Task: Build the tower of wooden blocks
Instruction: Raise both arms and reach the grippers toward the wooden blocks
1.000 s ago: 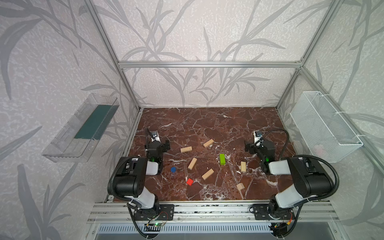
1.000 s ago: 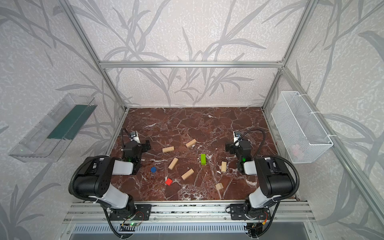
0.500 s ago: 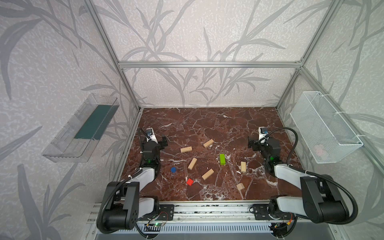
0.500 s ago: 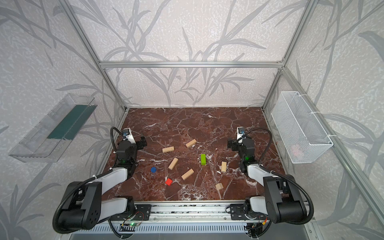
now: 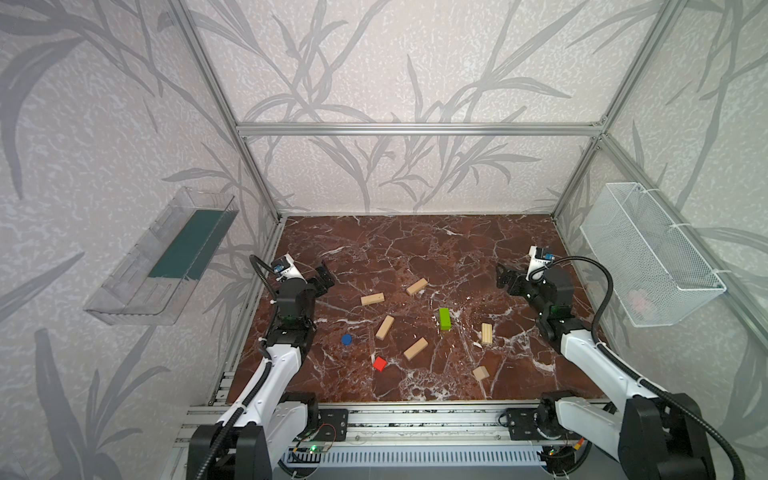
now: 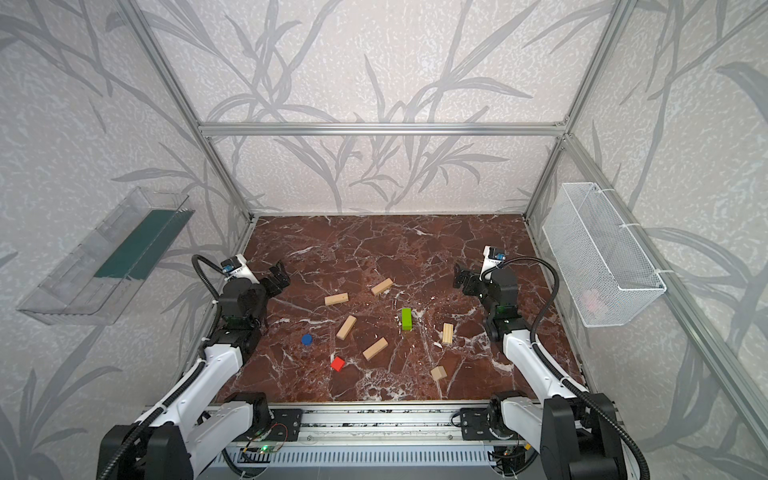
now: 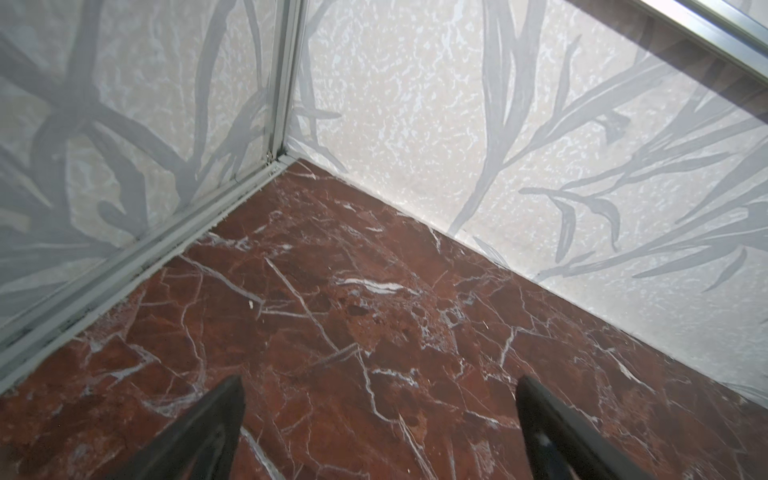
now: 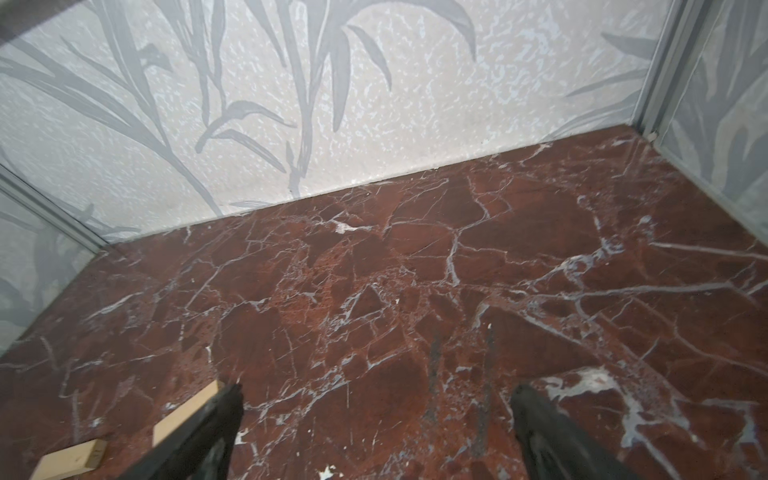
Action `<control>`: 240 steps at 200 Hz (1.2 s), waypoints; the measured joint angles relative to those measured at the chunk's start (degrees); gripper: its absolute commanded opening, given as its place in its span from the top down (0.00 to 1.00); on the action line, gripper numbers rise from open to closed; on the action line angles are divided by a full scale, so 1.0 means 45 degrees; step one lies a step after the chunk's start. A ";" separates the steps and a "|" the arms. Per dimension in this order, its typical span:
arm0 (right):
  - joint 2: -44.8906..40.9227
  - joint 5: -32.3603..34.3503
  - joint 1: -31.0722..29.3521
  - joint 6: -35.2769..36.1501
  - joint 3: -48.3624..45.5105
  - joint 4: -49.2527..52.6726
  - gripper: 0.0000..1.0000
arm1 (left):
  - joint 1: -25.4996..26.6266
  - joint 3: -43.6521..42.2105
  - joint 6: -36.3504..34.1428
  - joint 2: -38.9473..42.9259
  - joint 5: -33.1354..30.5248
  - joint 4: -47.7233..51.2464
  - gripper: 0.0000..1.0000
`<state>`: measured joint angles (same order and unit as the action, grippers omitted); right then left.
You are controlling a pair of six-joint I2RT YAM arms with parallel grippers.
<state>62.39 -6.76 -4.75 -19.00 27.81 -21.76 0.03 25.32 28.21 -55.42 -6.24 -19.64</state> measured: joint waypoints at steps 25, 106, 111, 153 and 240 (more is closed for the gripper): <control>-0.0034 -0.0976 0.0097 -0.1229 -0.0491 0.0228 0.01 | -0.0068 -0.0078 0.1175 0.0189 0.0398 0.0714 0.01; 0.0155 -0.1651 -0.0724 -0.2108 0.0894 0.3672 0.01 | -0.0092 0.0325 0.2147 0.1088 0.2195 0.4012 0.01; 0.0155 -0.1549 -0.0971 -0.2093 0.1025 0.3929 0.01 | -0.0092 0.0393 0.2166 0.1127 0.2351 0.4221 0.01; 0.0204 -0.0330 -0.3245 -0.1875 0.2064 0.5960 0.01 | 0.0121 0.0534 0.2273 0.1715 0.3439 0.5542 0.01; 0.3832 0.1904 -0.7912 -0.3045 0.5926 0.9423 0.01 | 0.2370 0.0957 0.2215 0.2574 0.3803 0.7732 0.01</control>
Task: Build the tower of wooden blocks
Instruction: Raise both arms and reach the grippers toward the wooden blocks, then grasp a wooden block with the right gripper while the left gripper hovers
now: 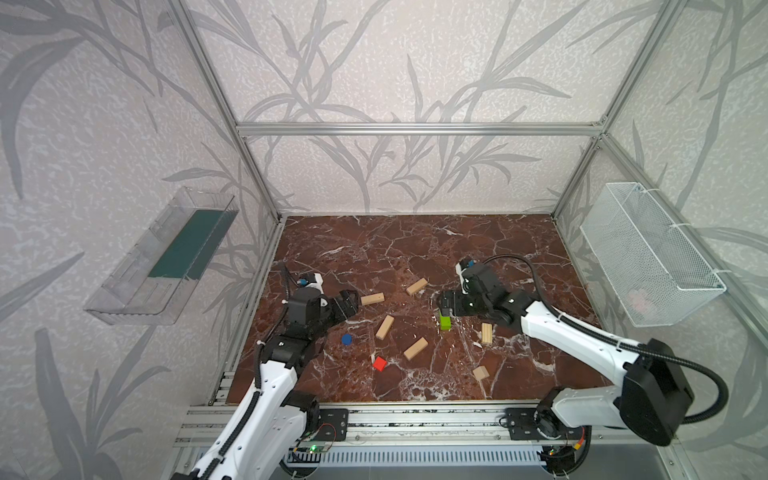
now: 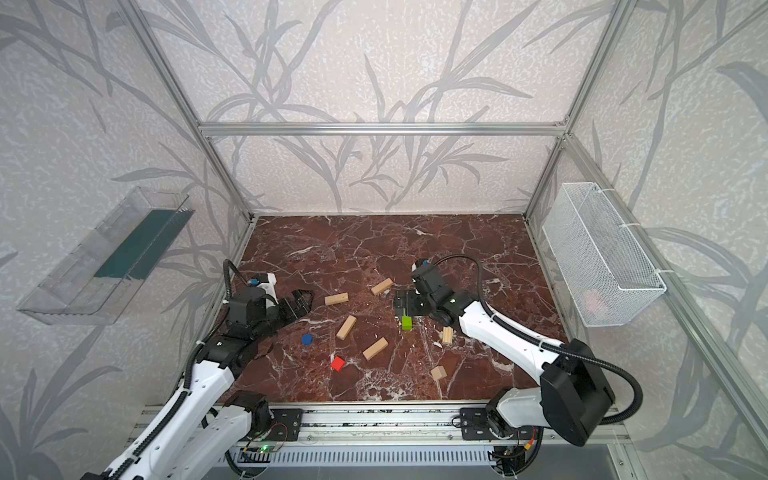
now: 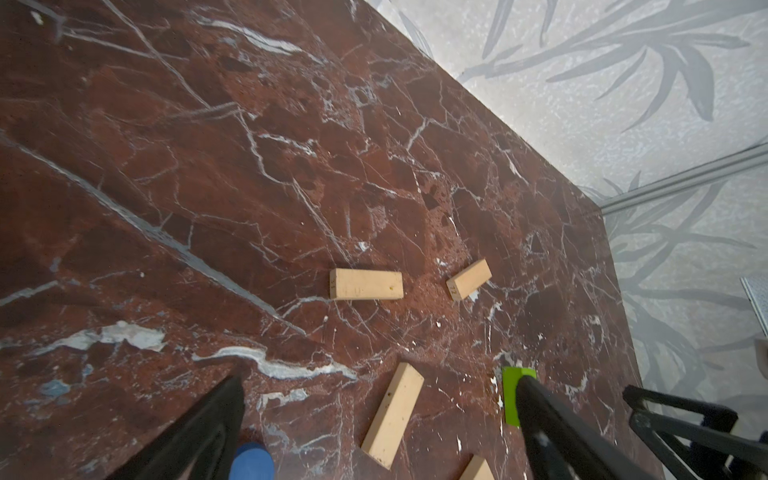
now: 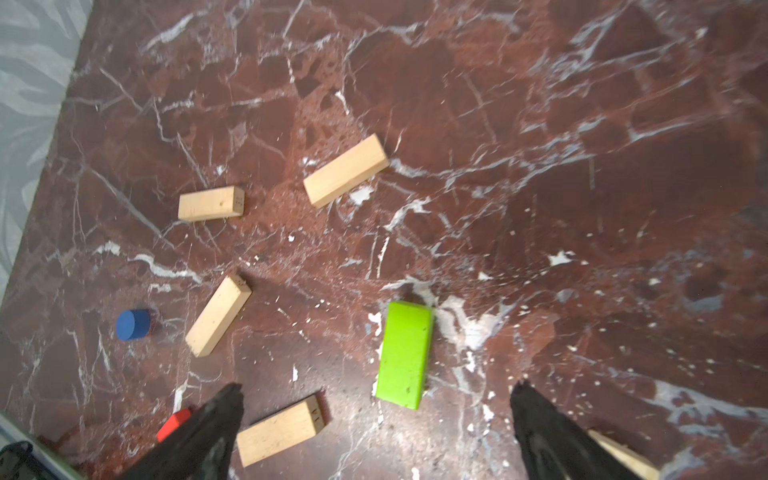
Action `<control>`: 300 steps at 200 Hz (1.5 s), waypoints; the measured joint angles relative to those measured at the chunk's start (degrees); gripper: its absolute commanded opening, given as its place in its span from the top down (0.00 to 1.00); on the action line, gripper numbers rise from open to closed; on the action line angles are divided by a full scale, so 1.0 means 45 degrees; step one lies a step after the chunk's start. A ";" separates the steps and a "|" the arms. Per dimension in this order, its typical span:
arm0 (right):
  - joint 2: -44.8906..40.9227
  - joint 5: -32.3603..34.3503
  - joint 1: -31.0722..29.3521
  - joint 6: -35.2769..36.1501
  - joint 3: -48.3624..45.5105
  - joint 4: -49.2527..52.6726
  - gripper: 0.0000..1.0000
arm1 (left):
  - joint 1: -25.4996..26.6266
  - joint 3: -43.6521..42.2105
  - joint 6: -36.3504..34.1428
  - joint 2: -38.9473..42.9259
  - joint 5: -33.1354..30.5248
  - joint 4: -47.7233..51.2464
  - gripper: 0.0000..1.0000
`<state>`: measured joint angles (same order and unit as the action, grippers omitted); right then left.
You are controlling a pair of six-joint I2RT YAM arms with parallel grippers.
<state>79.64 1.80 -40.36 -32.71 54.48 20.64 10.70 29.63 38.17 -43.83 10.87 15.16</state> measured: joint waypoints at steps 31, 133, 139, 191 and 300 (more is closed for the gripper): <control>0.2006 0.0617 -0.1030 -0.0782 0.2234 0.1049 0.01 | 0.0350 0.0005 0.0092 -0.0238 0.0015 0.0189 0.01; 0.6868 0.2467 -0.1287 -0.3512 0.5761 0.1472 0.05 | 0.1001 0.0083 0.0345 -0.1695 0.0078 0.0029 0.01; 0.7082 0.2613 -0.1287 -0.3643 0.5940 0.1467 0.05 | 0.1030 0.0092 0.0350 -0.1768 0.0073 0.0005 0.01; 0.8898 0.3439 -0.1282 -0.4216 0.7417 0.1525 0.08 | 0.1287 0.0350 0.0384 -0.2521 0.0087 -0.0418 0.01; 1.0584 0.3585 -0.0787 -0.4294 0.9355 0.1982 0.23 | 0.2055 0.0816 0.0568 -0.3745 0.0170 -0.0991 0.01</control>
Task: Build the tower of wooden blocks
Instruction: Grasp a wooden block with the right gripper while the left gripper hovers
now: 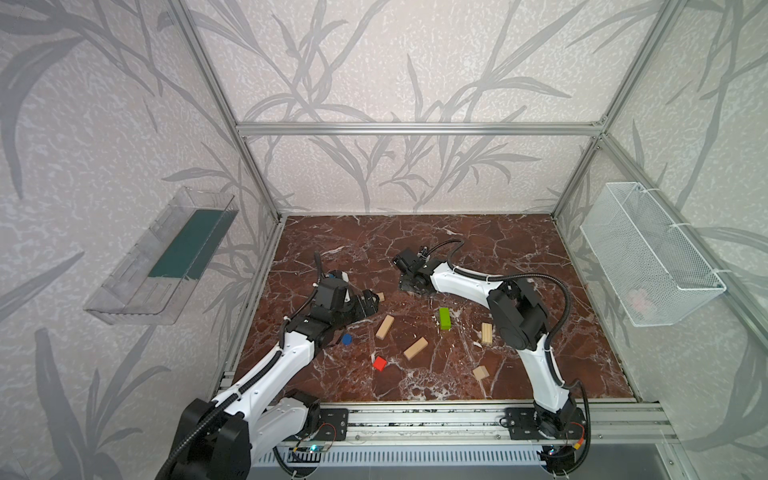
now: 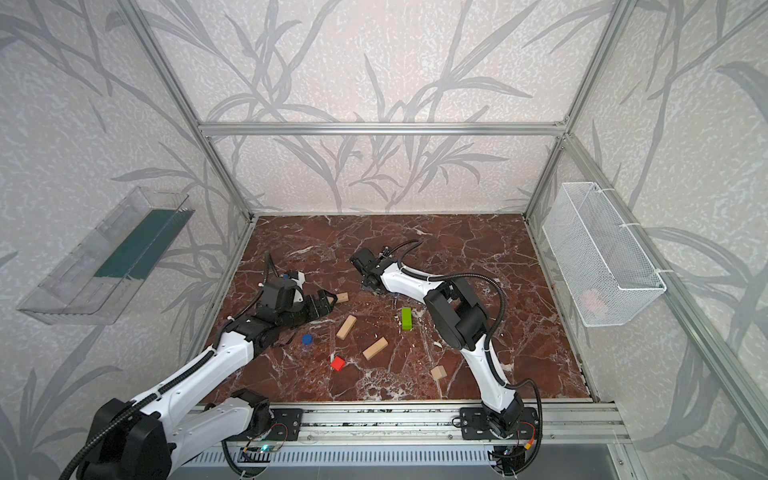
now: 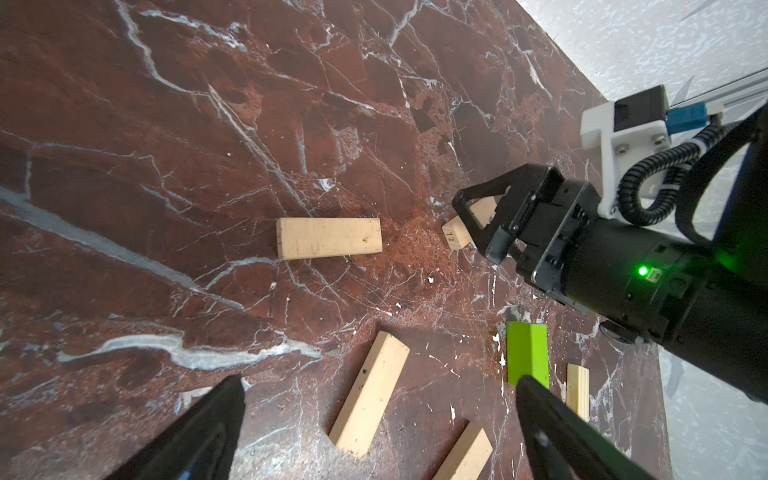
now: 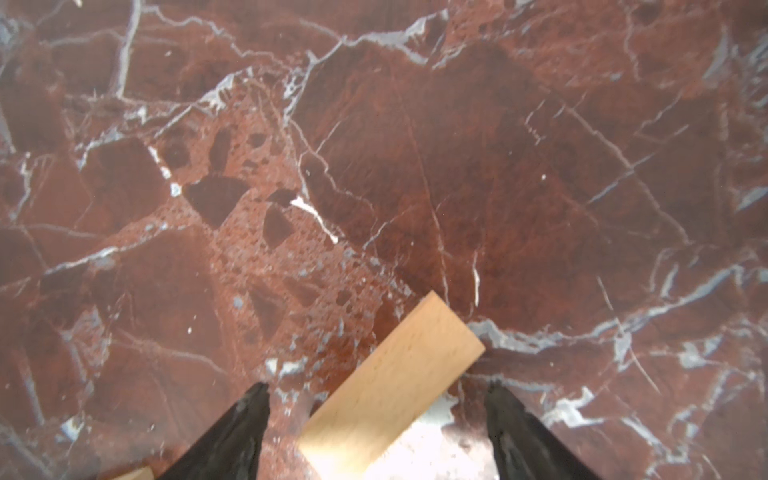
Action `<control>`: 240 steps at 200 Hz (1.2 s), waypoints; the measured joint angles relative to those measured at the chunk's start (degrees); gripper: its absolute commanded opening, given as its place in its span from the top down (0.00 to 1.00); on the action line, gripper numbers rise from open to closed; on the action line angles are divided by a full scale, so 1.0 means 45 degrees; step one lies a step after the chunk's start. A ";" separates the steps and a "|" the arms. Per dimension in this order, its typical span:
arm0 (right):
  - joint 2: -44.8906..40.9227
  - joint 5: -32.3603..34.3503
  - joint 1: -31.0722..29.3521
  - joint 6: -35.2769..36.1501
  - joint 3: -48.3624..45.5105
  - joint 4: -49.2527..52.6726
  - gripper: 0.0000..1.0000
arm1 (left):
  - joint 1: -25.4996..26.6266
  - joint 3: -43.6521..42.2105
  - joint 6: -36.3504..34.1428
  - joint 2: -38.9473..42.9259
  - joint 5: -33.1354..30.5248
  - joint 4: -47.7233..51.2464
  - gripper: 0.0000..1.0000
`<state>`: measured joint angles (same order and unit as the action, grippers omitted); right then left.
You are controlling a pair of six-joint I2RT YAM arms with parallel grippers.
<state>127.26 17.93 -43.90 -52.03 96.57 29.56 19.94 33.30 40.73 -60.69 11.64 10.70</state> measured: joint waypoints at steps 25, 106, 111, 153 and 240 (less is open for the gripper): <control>0.0306 -0.0010 0.0092 0.0034 0.0087 0.0034 0.28 | 0.0126 0.0233 0.0010 -0.0267 -0.0010 -0.0015 0.01; 0.0452 -0.0185 0.0189 0.0826 0.0316 0.0083 0.48 | 0.0355 0.0330 0.0078 -0.0588 -0.0185 -0.0087 0.01; 0.0452 -0.0243 0.0189 0.0889 0.0321 0.0087 0.50 | 0.0364 0.0330 0.0083 -0.0588 -0.0189 -0.0083 0.01; 0.0452 -0.0685 0.0219 0.1817 0.0335 0.0083 0.62 | 0.0403 0.0330 0.0102 -0.0583 -0.0219 0.0097 0.01; 0.0209 -0.2011 0.0515 0.3847 -0.0019 -0.0126 0.79 | 0.0500 0.0330 0.0214 -0.0170 -0.0228 0.0476 0.01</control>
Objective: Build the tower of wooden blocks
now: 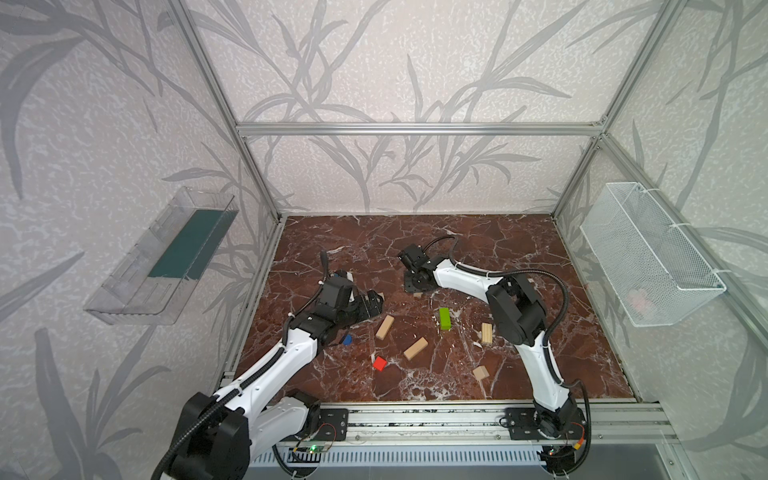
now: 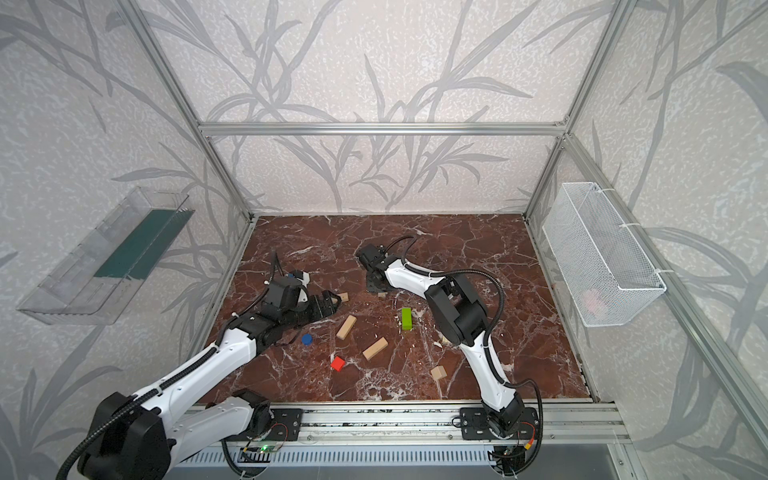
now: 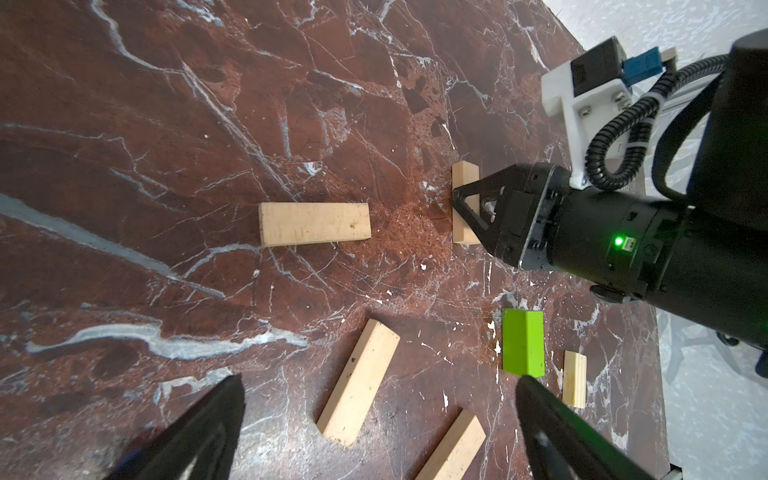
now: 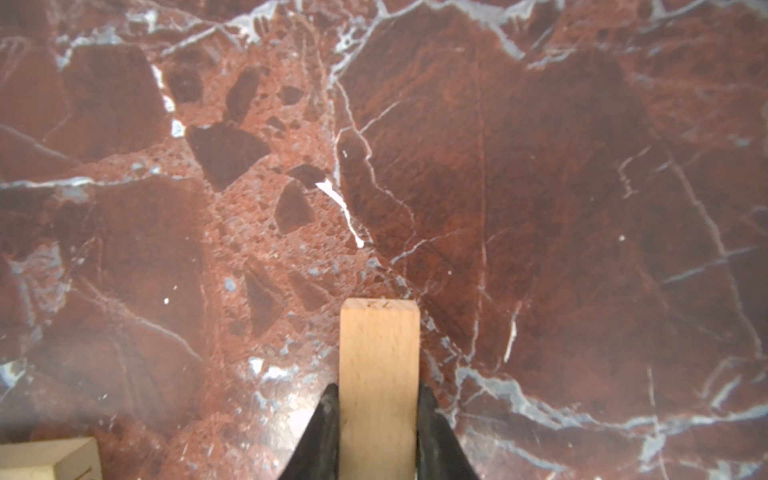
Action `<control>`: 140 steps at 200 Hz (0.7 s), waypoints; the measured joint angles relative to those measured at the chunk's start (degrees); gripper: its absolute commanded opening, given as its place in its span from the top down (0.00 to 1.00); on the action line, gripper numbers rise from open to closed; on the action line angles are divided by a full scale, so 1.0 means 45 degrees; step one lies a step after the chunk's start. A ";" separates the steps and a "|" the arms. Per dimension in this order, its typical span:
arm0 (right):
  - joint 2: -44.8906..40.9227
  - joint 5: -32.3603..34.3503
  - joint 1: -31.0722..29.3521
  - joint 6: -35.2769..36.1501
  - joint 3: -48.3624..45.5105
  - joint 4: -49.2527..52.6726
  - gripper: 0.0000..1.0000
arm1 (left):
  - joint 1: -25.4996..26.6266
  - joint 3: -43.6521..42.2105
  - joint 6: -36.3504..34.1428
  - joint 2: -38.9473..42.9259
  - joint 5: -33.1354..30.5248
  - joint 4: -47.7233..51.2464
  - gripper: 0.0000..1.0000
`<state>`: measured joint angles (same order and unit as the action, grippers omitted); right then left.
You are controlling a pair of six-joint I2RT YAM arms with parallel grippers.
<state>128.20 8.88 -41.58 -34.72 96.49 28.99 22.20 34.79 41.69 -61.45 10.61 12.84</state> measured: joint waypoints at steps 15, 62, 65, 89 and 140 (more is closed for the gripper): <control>-0.0316 -0.0170 0.0005 0.0126 -0.0461 -0.0107 0.80 | 0.0029 0.0000 0.0039 0.0107 0.0005 0.0102 0.01; -0.1768 -0.0423 -0.0121 0.0136 -0.2535 -0.0199 0.81 | 0.0131 0.0000 0.0126 0.0355 0.0005 0.0350 0.01; -0.1841 -0.0423 -0.0141 0.0131 -0.2647 -0.0199 0.81 | 0.0136 0.0000 0.0126 0.0359 0.0005 0.0364 0.01; -0.2322 -0.0340 -0.0364 0.0034 -0.3351 -0.0228 0.81 | 0.0214 0.0000 0.0131 0.0379 0.0005 0.0447 0.01; -0.3177 0.0078 -0.0918 -0.0908 -0.4653 -0.0476 0.81 | 0.0325 0.0000 0.0204 0.0379 0.0005 0.0481 0.01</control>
<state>113.91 9.23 -45.71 -38.81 75.55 26.85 23.66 34.79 42.61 -59.75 10.63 15.00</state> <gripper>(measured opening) 0.273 0.993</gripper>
